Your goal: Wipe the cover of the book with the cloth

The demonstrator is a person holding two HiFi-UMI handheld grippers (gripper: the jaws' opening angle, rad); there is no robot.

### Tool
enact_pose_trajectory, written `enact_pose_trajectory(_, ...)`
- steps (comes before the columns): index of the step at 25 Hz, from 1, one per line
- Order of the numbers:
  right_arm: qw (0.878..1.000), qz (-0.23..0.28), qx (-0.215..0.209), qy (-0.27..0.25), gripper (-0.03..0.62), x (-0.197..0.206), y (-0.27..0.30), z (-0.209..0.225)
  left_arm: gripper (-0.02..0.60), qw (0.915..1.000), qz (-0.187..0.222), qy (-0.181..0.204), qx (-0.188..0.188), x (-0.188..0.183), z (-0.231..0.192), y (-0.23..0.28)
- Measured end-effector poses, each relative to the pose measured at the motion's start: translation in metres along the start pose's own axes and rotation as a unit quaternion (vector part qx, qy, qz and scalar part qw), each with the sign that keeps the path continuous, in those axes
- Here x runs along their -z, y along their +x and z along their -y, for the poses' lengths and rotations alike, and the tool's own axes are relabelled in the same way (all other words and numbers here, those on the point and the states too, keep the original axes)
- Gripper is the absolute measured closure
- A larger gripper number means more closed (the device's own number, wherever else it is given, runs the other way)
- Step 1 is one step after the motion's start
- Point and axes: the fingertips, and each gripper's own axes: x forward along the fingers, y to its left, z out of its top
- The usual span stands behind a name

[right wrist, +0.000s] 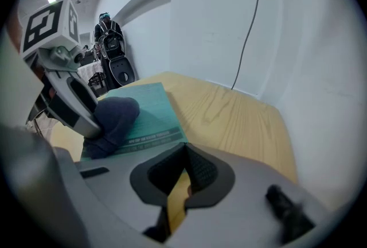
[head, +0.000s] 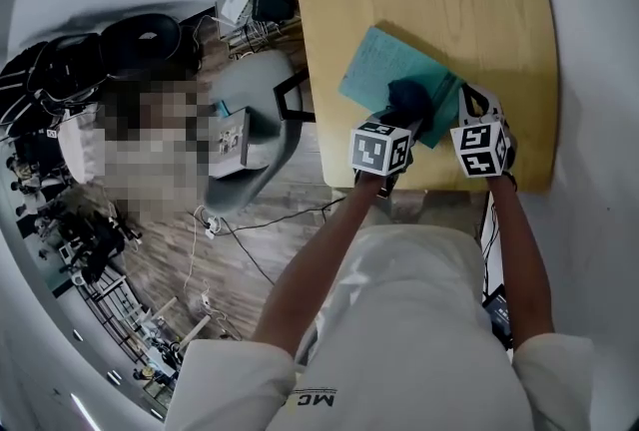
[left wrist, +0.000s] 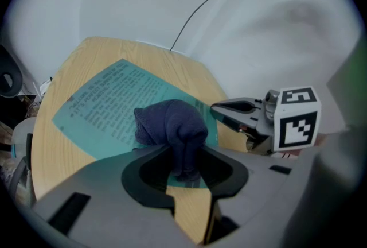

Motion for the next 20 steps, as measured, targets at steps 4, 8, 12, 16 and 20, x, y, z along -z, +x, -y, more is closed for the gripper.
enact_pose_trajectory(4, 1.000, 0.003, 0.003, 0.003, 0.563, 0.001, 0.003, -0.001, 0.446, 1.0000, -0.002, -0.004, -0.005, 0.016, -0.005, -0.007)
enact_pose_trajectory(8, 1.000, 0.004, 0.004, 0.004, 0.563, 0.000, 0.002, 0.000, 0.446, 0.9997, -0.002, -0.019, -0.013, 0.027, -0.006, -0.015)
enact_pose_trajectory(12, 1.000, 0.003, 0.002, 0.007, 0.563, 0.001, 0.002, 0.001, 0.445, 0.9994, -0.007, -0.025, -0.021, 0.036, -0.008, -0.018)
enact_pose_trajectory(16, 1.000, 0.001, -0.005, 0.013, 0.563, 0.000, 0.003, 0.000, 0.445, 0.9988, -0.022, -0.017, -0.039, 0.046, -0.009, -0.025)
enact_pose_trajectory(20, 0.999, -0.010, -0.020, 0.041, 0.563, 0.002, 0.005, 0.001, 0.445, 0.9982, -0.014, -0.039, -0.043, 0.047, -0.003, -0.035)
